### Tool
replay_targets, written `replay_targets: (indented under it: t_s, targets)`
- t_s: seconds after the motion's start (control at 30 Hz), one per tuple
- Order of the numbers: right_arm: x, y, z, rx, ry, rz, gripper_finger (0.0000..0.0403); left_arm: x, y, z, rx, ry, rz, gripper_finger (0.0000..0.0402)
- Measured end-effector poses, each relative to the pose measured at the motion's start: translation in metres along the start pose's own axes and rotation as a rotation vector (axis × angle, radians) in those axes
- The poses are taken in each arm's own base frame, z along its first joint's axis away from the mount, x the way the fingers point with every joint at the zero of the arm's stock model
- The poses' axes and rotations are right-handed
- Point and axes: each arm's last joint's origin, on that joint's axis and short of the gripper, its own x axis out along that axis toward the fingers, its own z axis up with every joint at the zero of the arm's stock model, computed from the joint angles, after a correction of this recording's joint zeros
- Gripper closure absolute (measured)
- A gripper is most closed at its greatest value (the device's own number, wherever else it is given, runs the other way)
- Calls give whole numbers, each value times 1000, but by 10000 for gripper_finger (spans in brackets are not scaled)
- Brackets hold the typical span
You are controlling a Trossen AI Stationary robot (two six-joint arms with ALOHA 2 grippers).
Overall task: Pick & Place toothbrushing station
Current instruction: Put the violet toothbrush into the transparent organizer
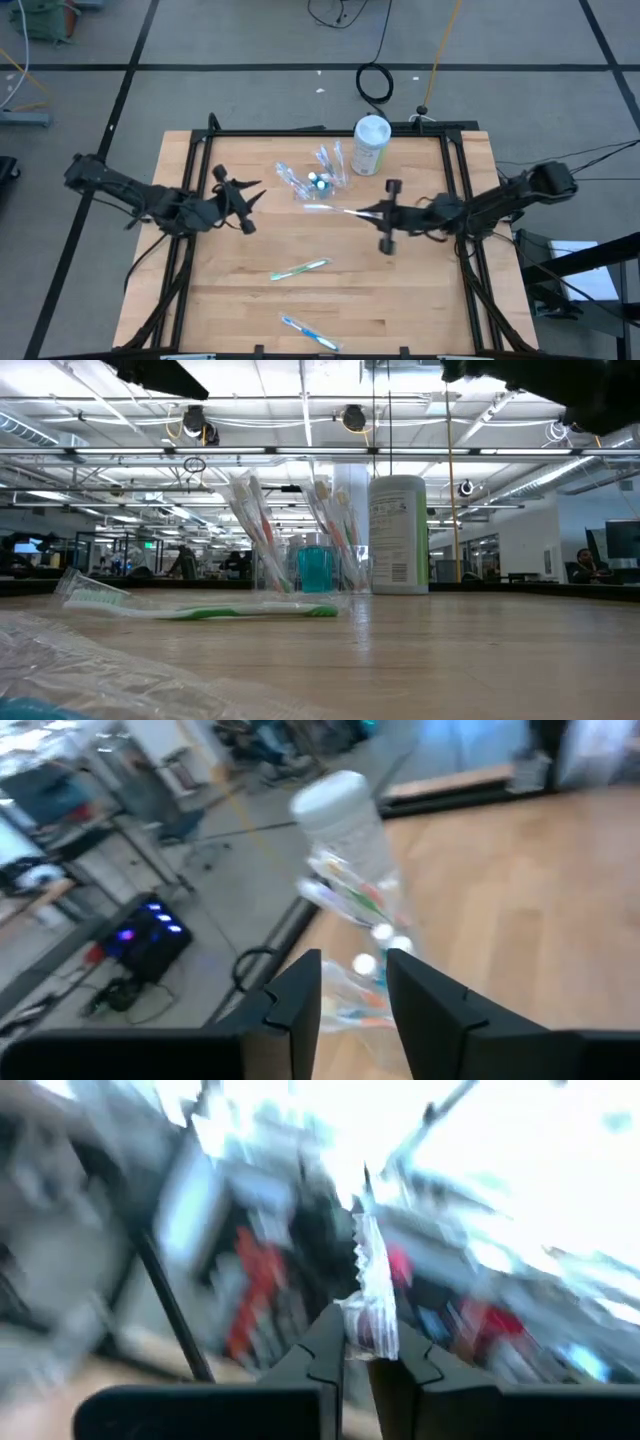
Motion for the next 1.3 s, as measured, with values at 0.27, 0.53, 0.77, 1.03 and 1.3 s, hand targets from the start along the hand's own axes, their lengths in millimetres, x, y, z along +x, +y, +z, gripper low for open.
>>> replay_targets:
  t_s: [0.27, 0.53, 0.77, 1.03, 1.3]
  targets:
    - [-20, -9, -2, 152, -212, 75, 382, 33, -12, -10, 124, -296, -302, 288]
    - [2, -6, -3, 171, -185, 88, 381, 63, -28, -11, 46, -537, -423, 288]
    - [25, 1, -13, 170, -157, 103, 382, 80, -42, -14, 174, -556, -388, 288]
    - [45, 6, -19, 192, -172, 141, 381, 78, -43, -8, 148, -677, -452, 288]
    - [45, 6, -19, 194, -186, 137, 381, 72, -45, -3, 197, -812, -548, 289]
